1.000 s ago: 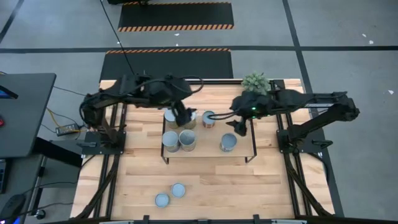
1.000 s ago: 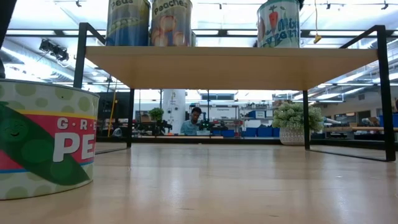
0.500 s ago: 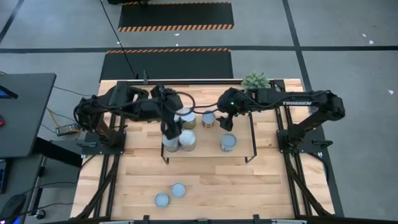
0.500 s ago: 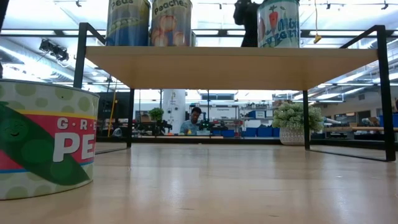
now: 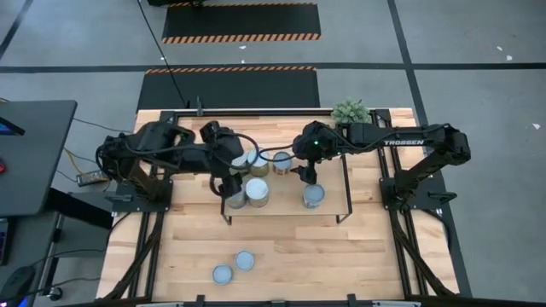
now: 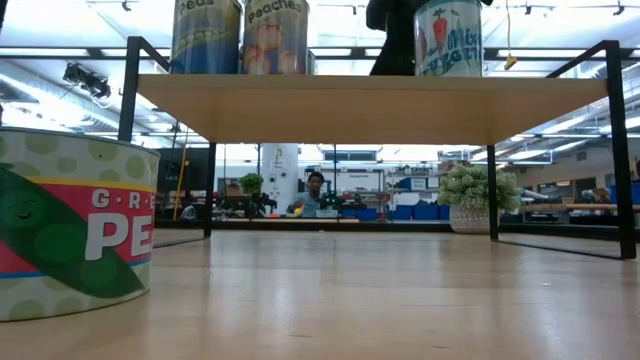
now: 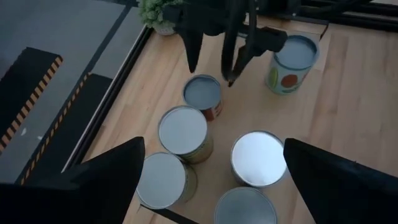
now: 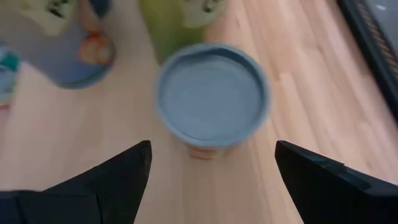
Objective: Pick and place cans onto a shelf
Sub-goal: Put the canned diced tomatoes on the shelf, then put the canned green peas on the shelf
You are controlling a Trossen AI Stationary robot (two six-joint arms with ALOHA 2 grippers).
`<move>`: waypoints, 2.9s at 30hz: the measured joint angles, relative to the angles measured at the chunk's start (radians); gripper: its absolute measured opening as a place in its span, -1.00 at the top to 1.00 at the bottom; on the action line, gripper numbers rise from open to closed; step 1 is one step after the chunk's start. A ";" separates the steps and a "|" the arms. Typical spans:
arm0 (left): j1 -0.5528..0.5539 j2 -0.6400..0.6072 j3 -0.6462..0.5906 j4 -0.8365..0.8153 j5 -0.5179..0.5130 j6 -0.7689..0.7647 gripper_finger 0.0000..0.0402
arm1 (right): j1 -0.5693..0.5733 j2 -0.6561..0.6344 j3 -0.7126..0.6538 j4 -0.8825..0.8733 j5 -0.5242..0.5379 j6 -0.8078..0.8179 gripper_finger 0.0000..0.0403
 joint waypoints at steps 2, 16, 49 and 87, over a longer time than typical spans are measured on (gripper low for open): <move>0.000 -0.006 0.000 0.000 0.000 0.000 -0.94 | 0.000 0.000 0.000 0.017 -0.048 -0.014 -0.74; -0.001 -0.006 -0.001 0.000 0.072 0.004 -0.94 | 0.003 -0.011 0.003 0.042 -0.148 -0.003 -0.74; -0.649 -0.005 -0.661 0.480 0.148 -0.614 -0.94 | 0.539 -0.048 0.255 -0.196 0.431 0.451 -0.73; -0.406 0.112 -1.015 0.883 0.336 -0.255 -0.94 | 0.711 -0.048 0.254 -0.263 0.530 0.642 -0.73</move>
